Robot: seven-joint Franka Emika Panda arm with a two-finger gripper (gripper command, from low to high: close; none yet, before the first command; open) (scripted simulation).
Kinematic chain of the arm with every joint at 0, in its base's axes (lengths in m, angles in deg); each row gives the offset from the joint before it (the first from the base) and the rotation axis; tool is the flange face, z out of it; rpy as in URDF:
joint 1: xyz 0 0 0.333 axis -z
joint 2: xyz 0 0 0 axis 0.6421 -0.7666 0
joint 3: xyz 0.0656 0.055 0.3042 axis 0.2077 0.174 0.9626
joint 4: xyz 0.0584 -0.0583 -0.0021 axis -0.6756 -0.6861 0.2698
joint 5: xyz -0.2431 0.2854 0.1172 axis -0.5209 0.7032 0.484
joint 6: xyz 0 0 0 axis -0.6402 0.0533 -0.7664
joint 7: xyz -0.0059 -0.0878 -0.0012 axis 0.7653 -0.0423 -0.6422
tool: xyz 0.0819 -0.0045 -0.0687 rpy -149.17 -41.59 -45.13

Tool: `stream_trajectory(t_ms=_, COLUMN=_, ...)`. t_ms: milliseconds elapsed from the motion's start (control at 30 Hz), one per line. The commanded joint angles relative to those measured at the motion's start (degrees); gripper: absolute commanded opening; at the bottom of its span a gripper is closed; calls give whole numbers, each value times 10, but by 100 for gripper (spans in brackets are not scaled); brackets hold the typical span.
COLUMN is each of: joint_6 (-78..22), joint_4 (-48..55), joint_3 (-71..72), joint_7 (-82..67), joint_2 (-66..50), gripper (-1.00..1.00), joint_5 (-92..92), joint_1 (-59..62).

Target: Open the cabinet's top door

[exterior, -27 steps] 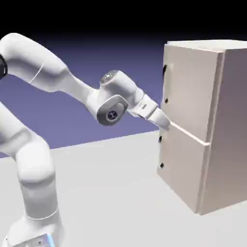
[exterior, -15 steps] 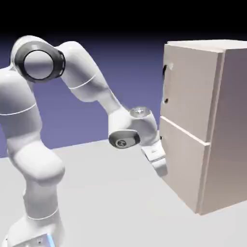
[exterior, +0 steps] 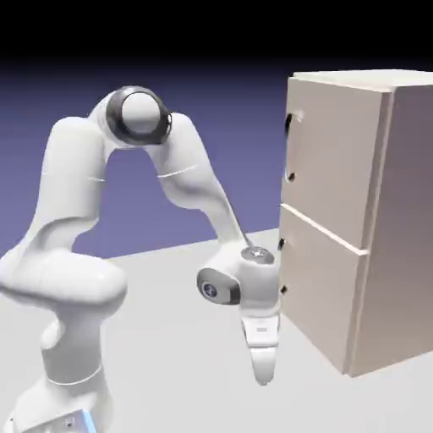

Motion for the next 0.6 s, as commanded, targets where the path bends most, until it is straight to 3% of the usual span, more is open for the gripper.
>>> stream_trajectory(t_ms=0, joint_6=-4, joint_4=3, joint_3=-17, joint_7=-9, joint_2=-21, gripper=100, joint_5=21, joint_1=-18)
stream_trajectory(t_ms=567, joint_6=-66, joint_4=62, joint_3=-304, joint_7=-154, joint_2=-374, gripper=100, joint_5=386, joint_1=-326)
